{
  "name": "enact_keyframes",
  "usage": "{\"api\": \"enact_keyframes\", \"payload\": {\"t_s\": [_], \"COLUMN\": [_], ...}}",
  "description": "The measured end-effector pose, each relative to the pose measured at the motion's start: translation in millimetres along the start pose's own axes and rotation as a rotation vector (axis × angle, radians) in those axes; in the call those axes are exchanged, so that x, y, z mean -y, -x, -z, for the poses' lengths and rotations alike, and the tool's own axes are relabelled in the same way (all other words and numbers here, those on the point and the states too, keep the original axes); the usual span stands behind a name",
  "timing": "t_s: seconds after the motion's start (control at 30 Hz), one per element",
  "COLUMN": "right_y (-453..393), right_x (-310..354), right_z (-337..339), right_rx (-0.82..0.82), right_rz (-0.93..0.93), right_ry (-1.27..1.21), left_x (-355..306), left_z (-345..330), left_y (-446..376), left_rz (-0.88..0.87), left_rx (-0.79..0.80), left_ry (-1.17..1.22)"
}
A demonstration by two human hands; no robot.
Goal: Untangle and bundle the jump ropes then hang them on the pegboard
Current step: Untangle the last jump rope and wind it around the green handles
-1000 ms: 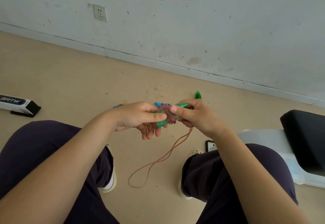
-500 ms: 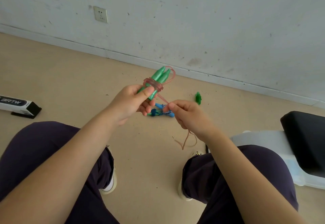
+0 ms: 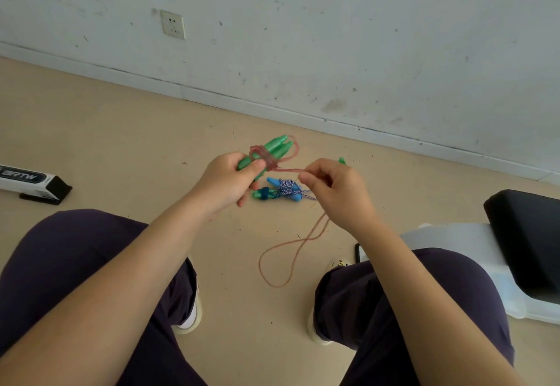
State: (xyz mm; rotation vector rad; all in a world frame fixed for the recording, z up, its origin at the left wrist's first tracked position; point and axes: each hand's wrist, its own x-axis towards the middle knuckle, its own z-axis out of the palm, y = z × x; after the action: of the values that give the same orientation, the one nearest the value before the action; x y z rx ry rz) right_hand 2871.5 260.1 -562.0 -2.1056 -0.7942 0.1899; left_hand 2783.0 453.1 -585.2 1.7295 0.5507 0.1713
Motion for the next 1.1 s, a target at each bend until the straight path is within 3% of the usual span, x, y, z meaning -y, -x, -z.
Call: {"api": "enact_keyframes", "payload": {"t_s": [0.07, 0.23, 0.33, 0.67, 0.97, 1.1], "right_y": [-1, -2, 0, -1, -1, 0], "right_x": [0, 0, -1, -4, 3, 3], "right_z": [8, 8, -1, 0, 2, 5], "right_rx": [-0.024, -0.048, -0.017, 0.212, 0.21, 0.245], "right_rz": [0.054, 0.15, 0.064, -0.256, -0.31, -0.252], "right_ry": [-0.005, -0.013, -0.057, -0.33, -0.39, -0.443], "left_x": [1, -4, -9, -2, -3, -5], "left_z": [3, 0, -4, -5, -2, -2], "left_y": [-2, 13, 20, 18, 19, 17], "left_rz": [0.044, 0.046, 0.013, -0.184, -0.214, -0.185], "left_rx": [-0.012, 0.524, 0.677, 0.616, 0.519, 0.468], "left_ry": [-0.086, -0.237, -0.24, -0.361, -0.237, -0.099]}}
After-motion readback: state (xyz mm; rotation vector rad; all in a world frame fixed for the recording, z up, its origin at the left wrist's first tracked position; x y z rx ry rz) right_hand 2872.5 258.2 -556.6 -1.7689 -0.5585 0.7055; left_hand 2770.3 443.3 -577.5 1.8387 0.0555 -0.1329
